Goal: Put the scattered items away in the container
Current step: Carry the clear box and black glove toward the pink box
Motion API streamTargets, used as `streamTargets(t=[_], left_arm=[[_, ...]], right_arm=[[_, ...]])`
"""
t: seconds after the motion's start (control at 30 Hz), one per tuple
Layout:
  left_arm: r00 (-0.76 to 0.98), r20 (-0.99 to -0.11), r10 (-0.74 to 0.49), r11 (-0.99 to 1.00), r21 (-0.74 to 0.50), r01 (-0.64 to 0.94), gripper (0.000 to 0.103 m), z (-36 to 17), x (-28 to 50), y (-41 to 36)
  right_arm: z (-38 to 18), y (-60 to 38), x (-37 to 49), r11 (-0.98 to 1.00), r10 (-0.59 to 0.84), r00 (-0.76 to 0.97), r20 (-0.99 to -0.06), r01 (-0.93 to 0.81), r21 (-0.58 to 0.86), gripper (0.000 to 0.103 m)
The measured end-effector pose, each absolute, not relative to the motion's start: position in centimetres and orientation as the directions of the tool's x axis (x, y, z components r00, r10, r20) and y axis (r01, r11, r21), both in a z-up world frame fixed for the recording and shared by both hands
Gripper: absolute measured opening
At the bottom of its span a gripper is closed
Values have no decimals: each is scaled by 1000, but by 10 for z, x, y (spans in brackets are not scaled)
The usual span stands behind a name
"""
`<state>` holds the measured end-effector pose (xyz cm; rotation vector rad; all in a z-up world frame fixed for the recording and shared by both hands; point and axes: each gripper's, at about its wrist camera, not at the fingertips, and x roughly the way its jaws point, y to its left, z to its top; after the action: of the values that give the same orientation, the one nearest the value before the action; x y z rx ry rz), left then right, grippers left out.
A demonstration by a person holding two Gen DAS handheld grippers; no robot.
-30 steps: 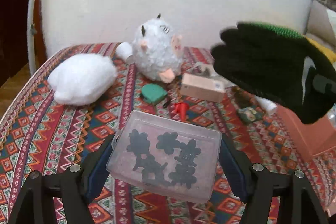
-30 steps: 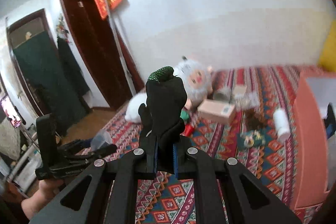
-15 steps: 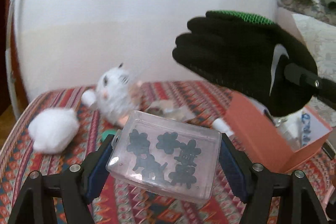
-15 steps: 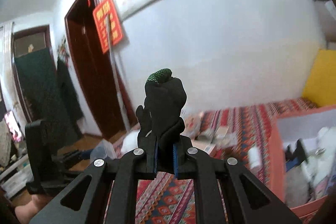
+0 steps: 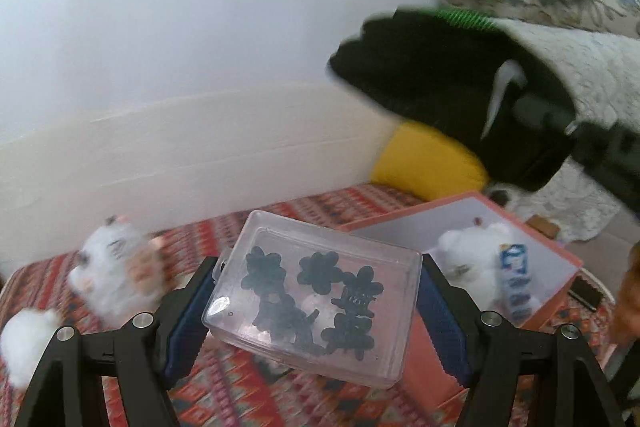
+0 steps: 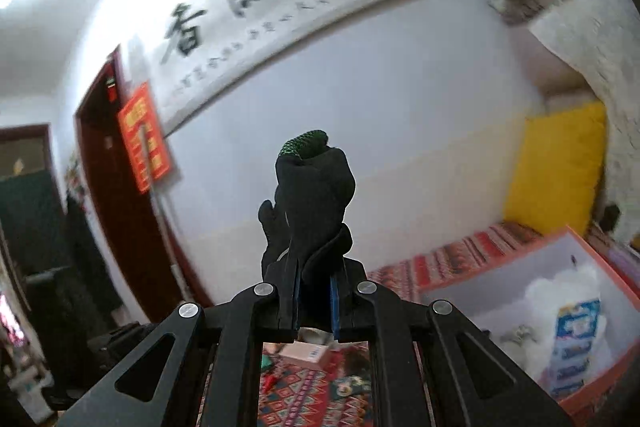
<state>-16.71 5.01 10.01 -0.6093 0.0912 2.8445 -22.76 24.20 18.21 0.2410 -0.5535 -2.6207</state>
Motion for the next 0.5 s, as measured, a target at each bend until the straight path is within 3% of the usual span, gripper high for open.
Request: streamTargets(t=[0.5], left_arm=[[-781, -521, 343, -914, 7, -405, 79, 60, -261, 180]], right_arm=[[137, 346, -284, -802, -351, -928, -126, 229, 551, 11]])
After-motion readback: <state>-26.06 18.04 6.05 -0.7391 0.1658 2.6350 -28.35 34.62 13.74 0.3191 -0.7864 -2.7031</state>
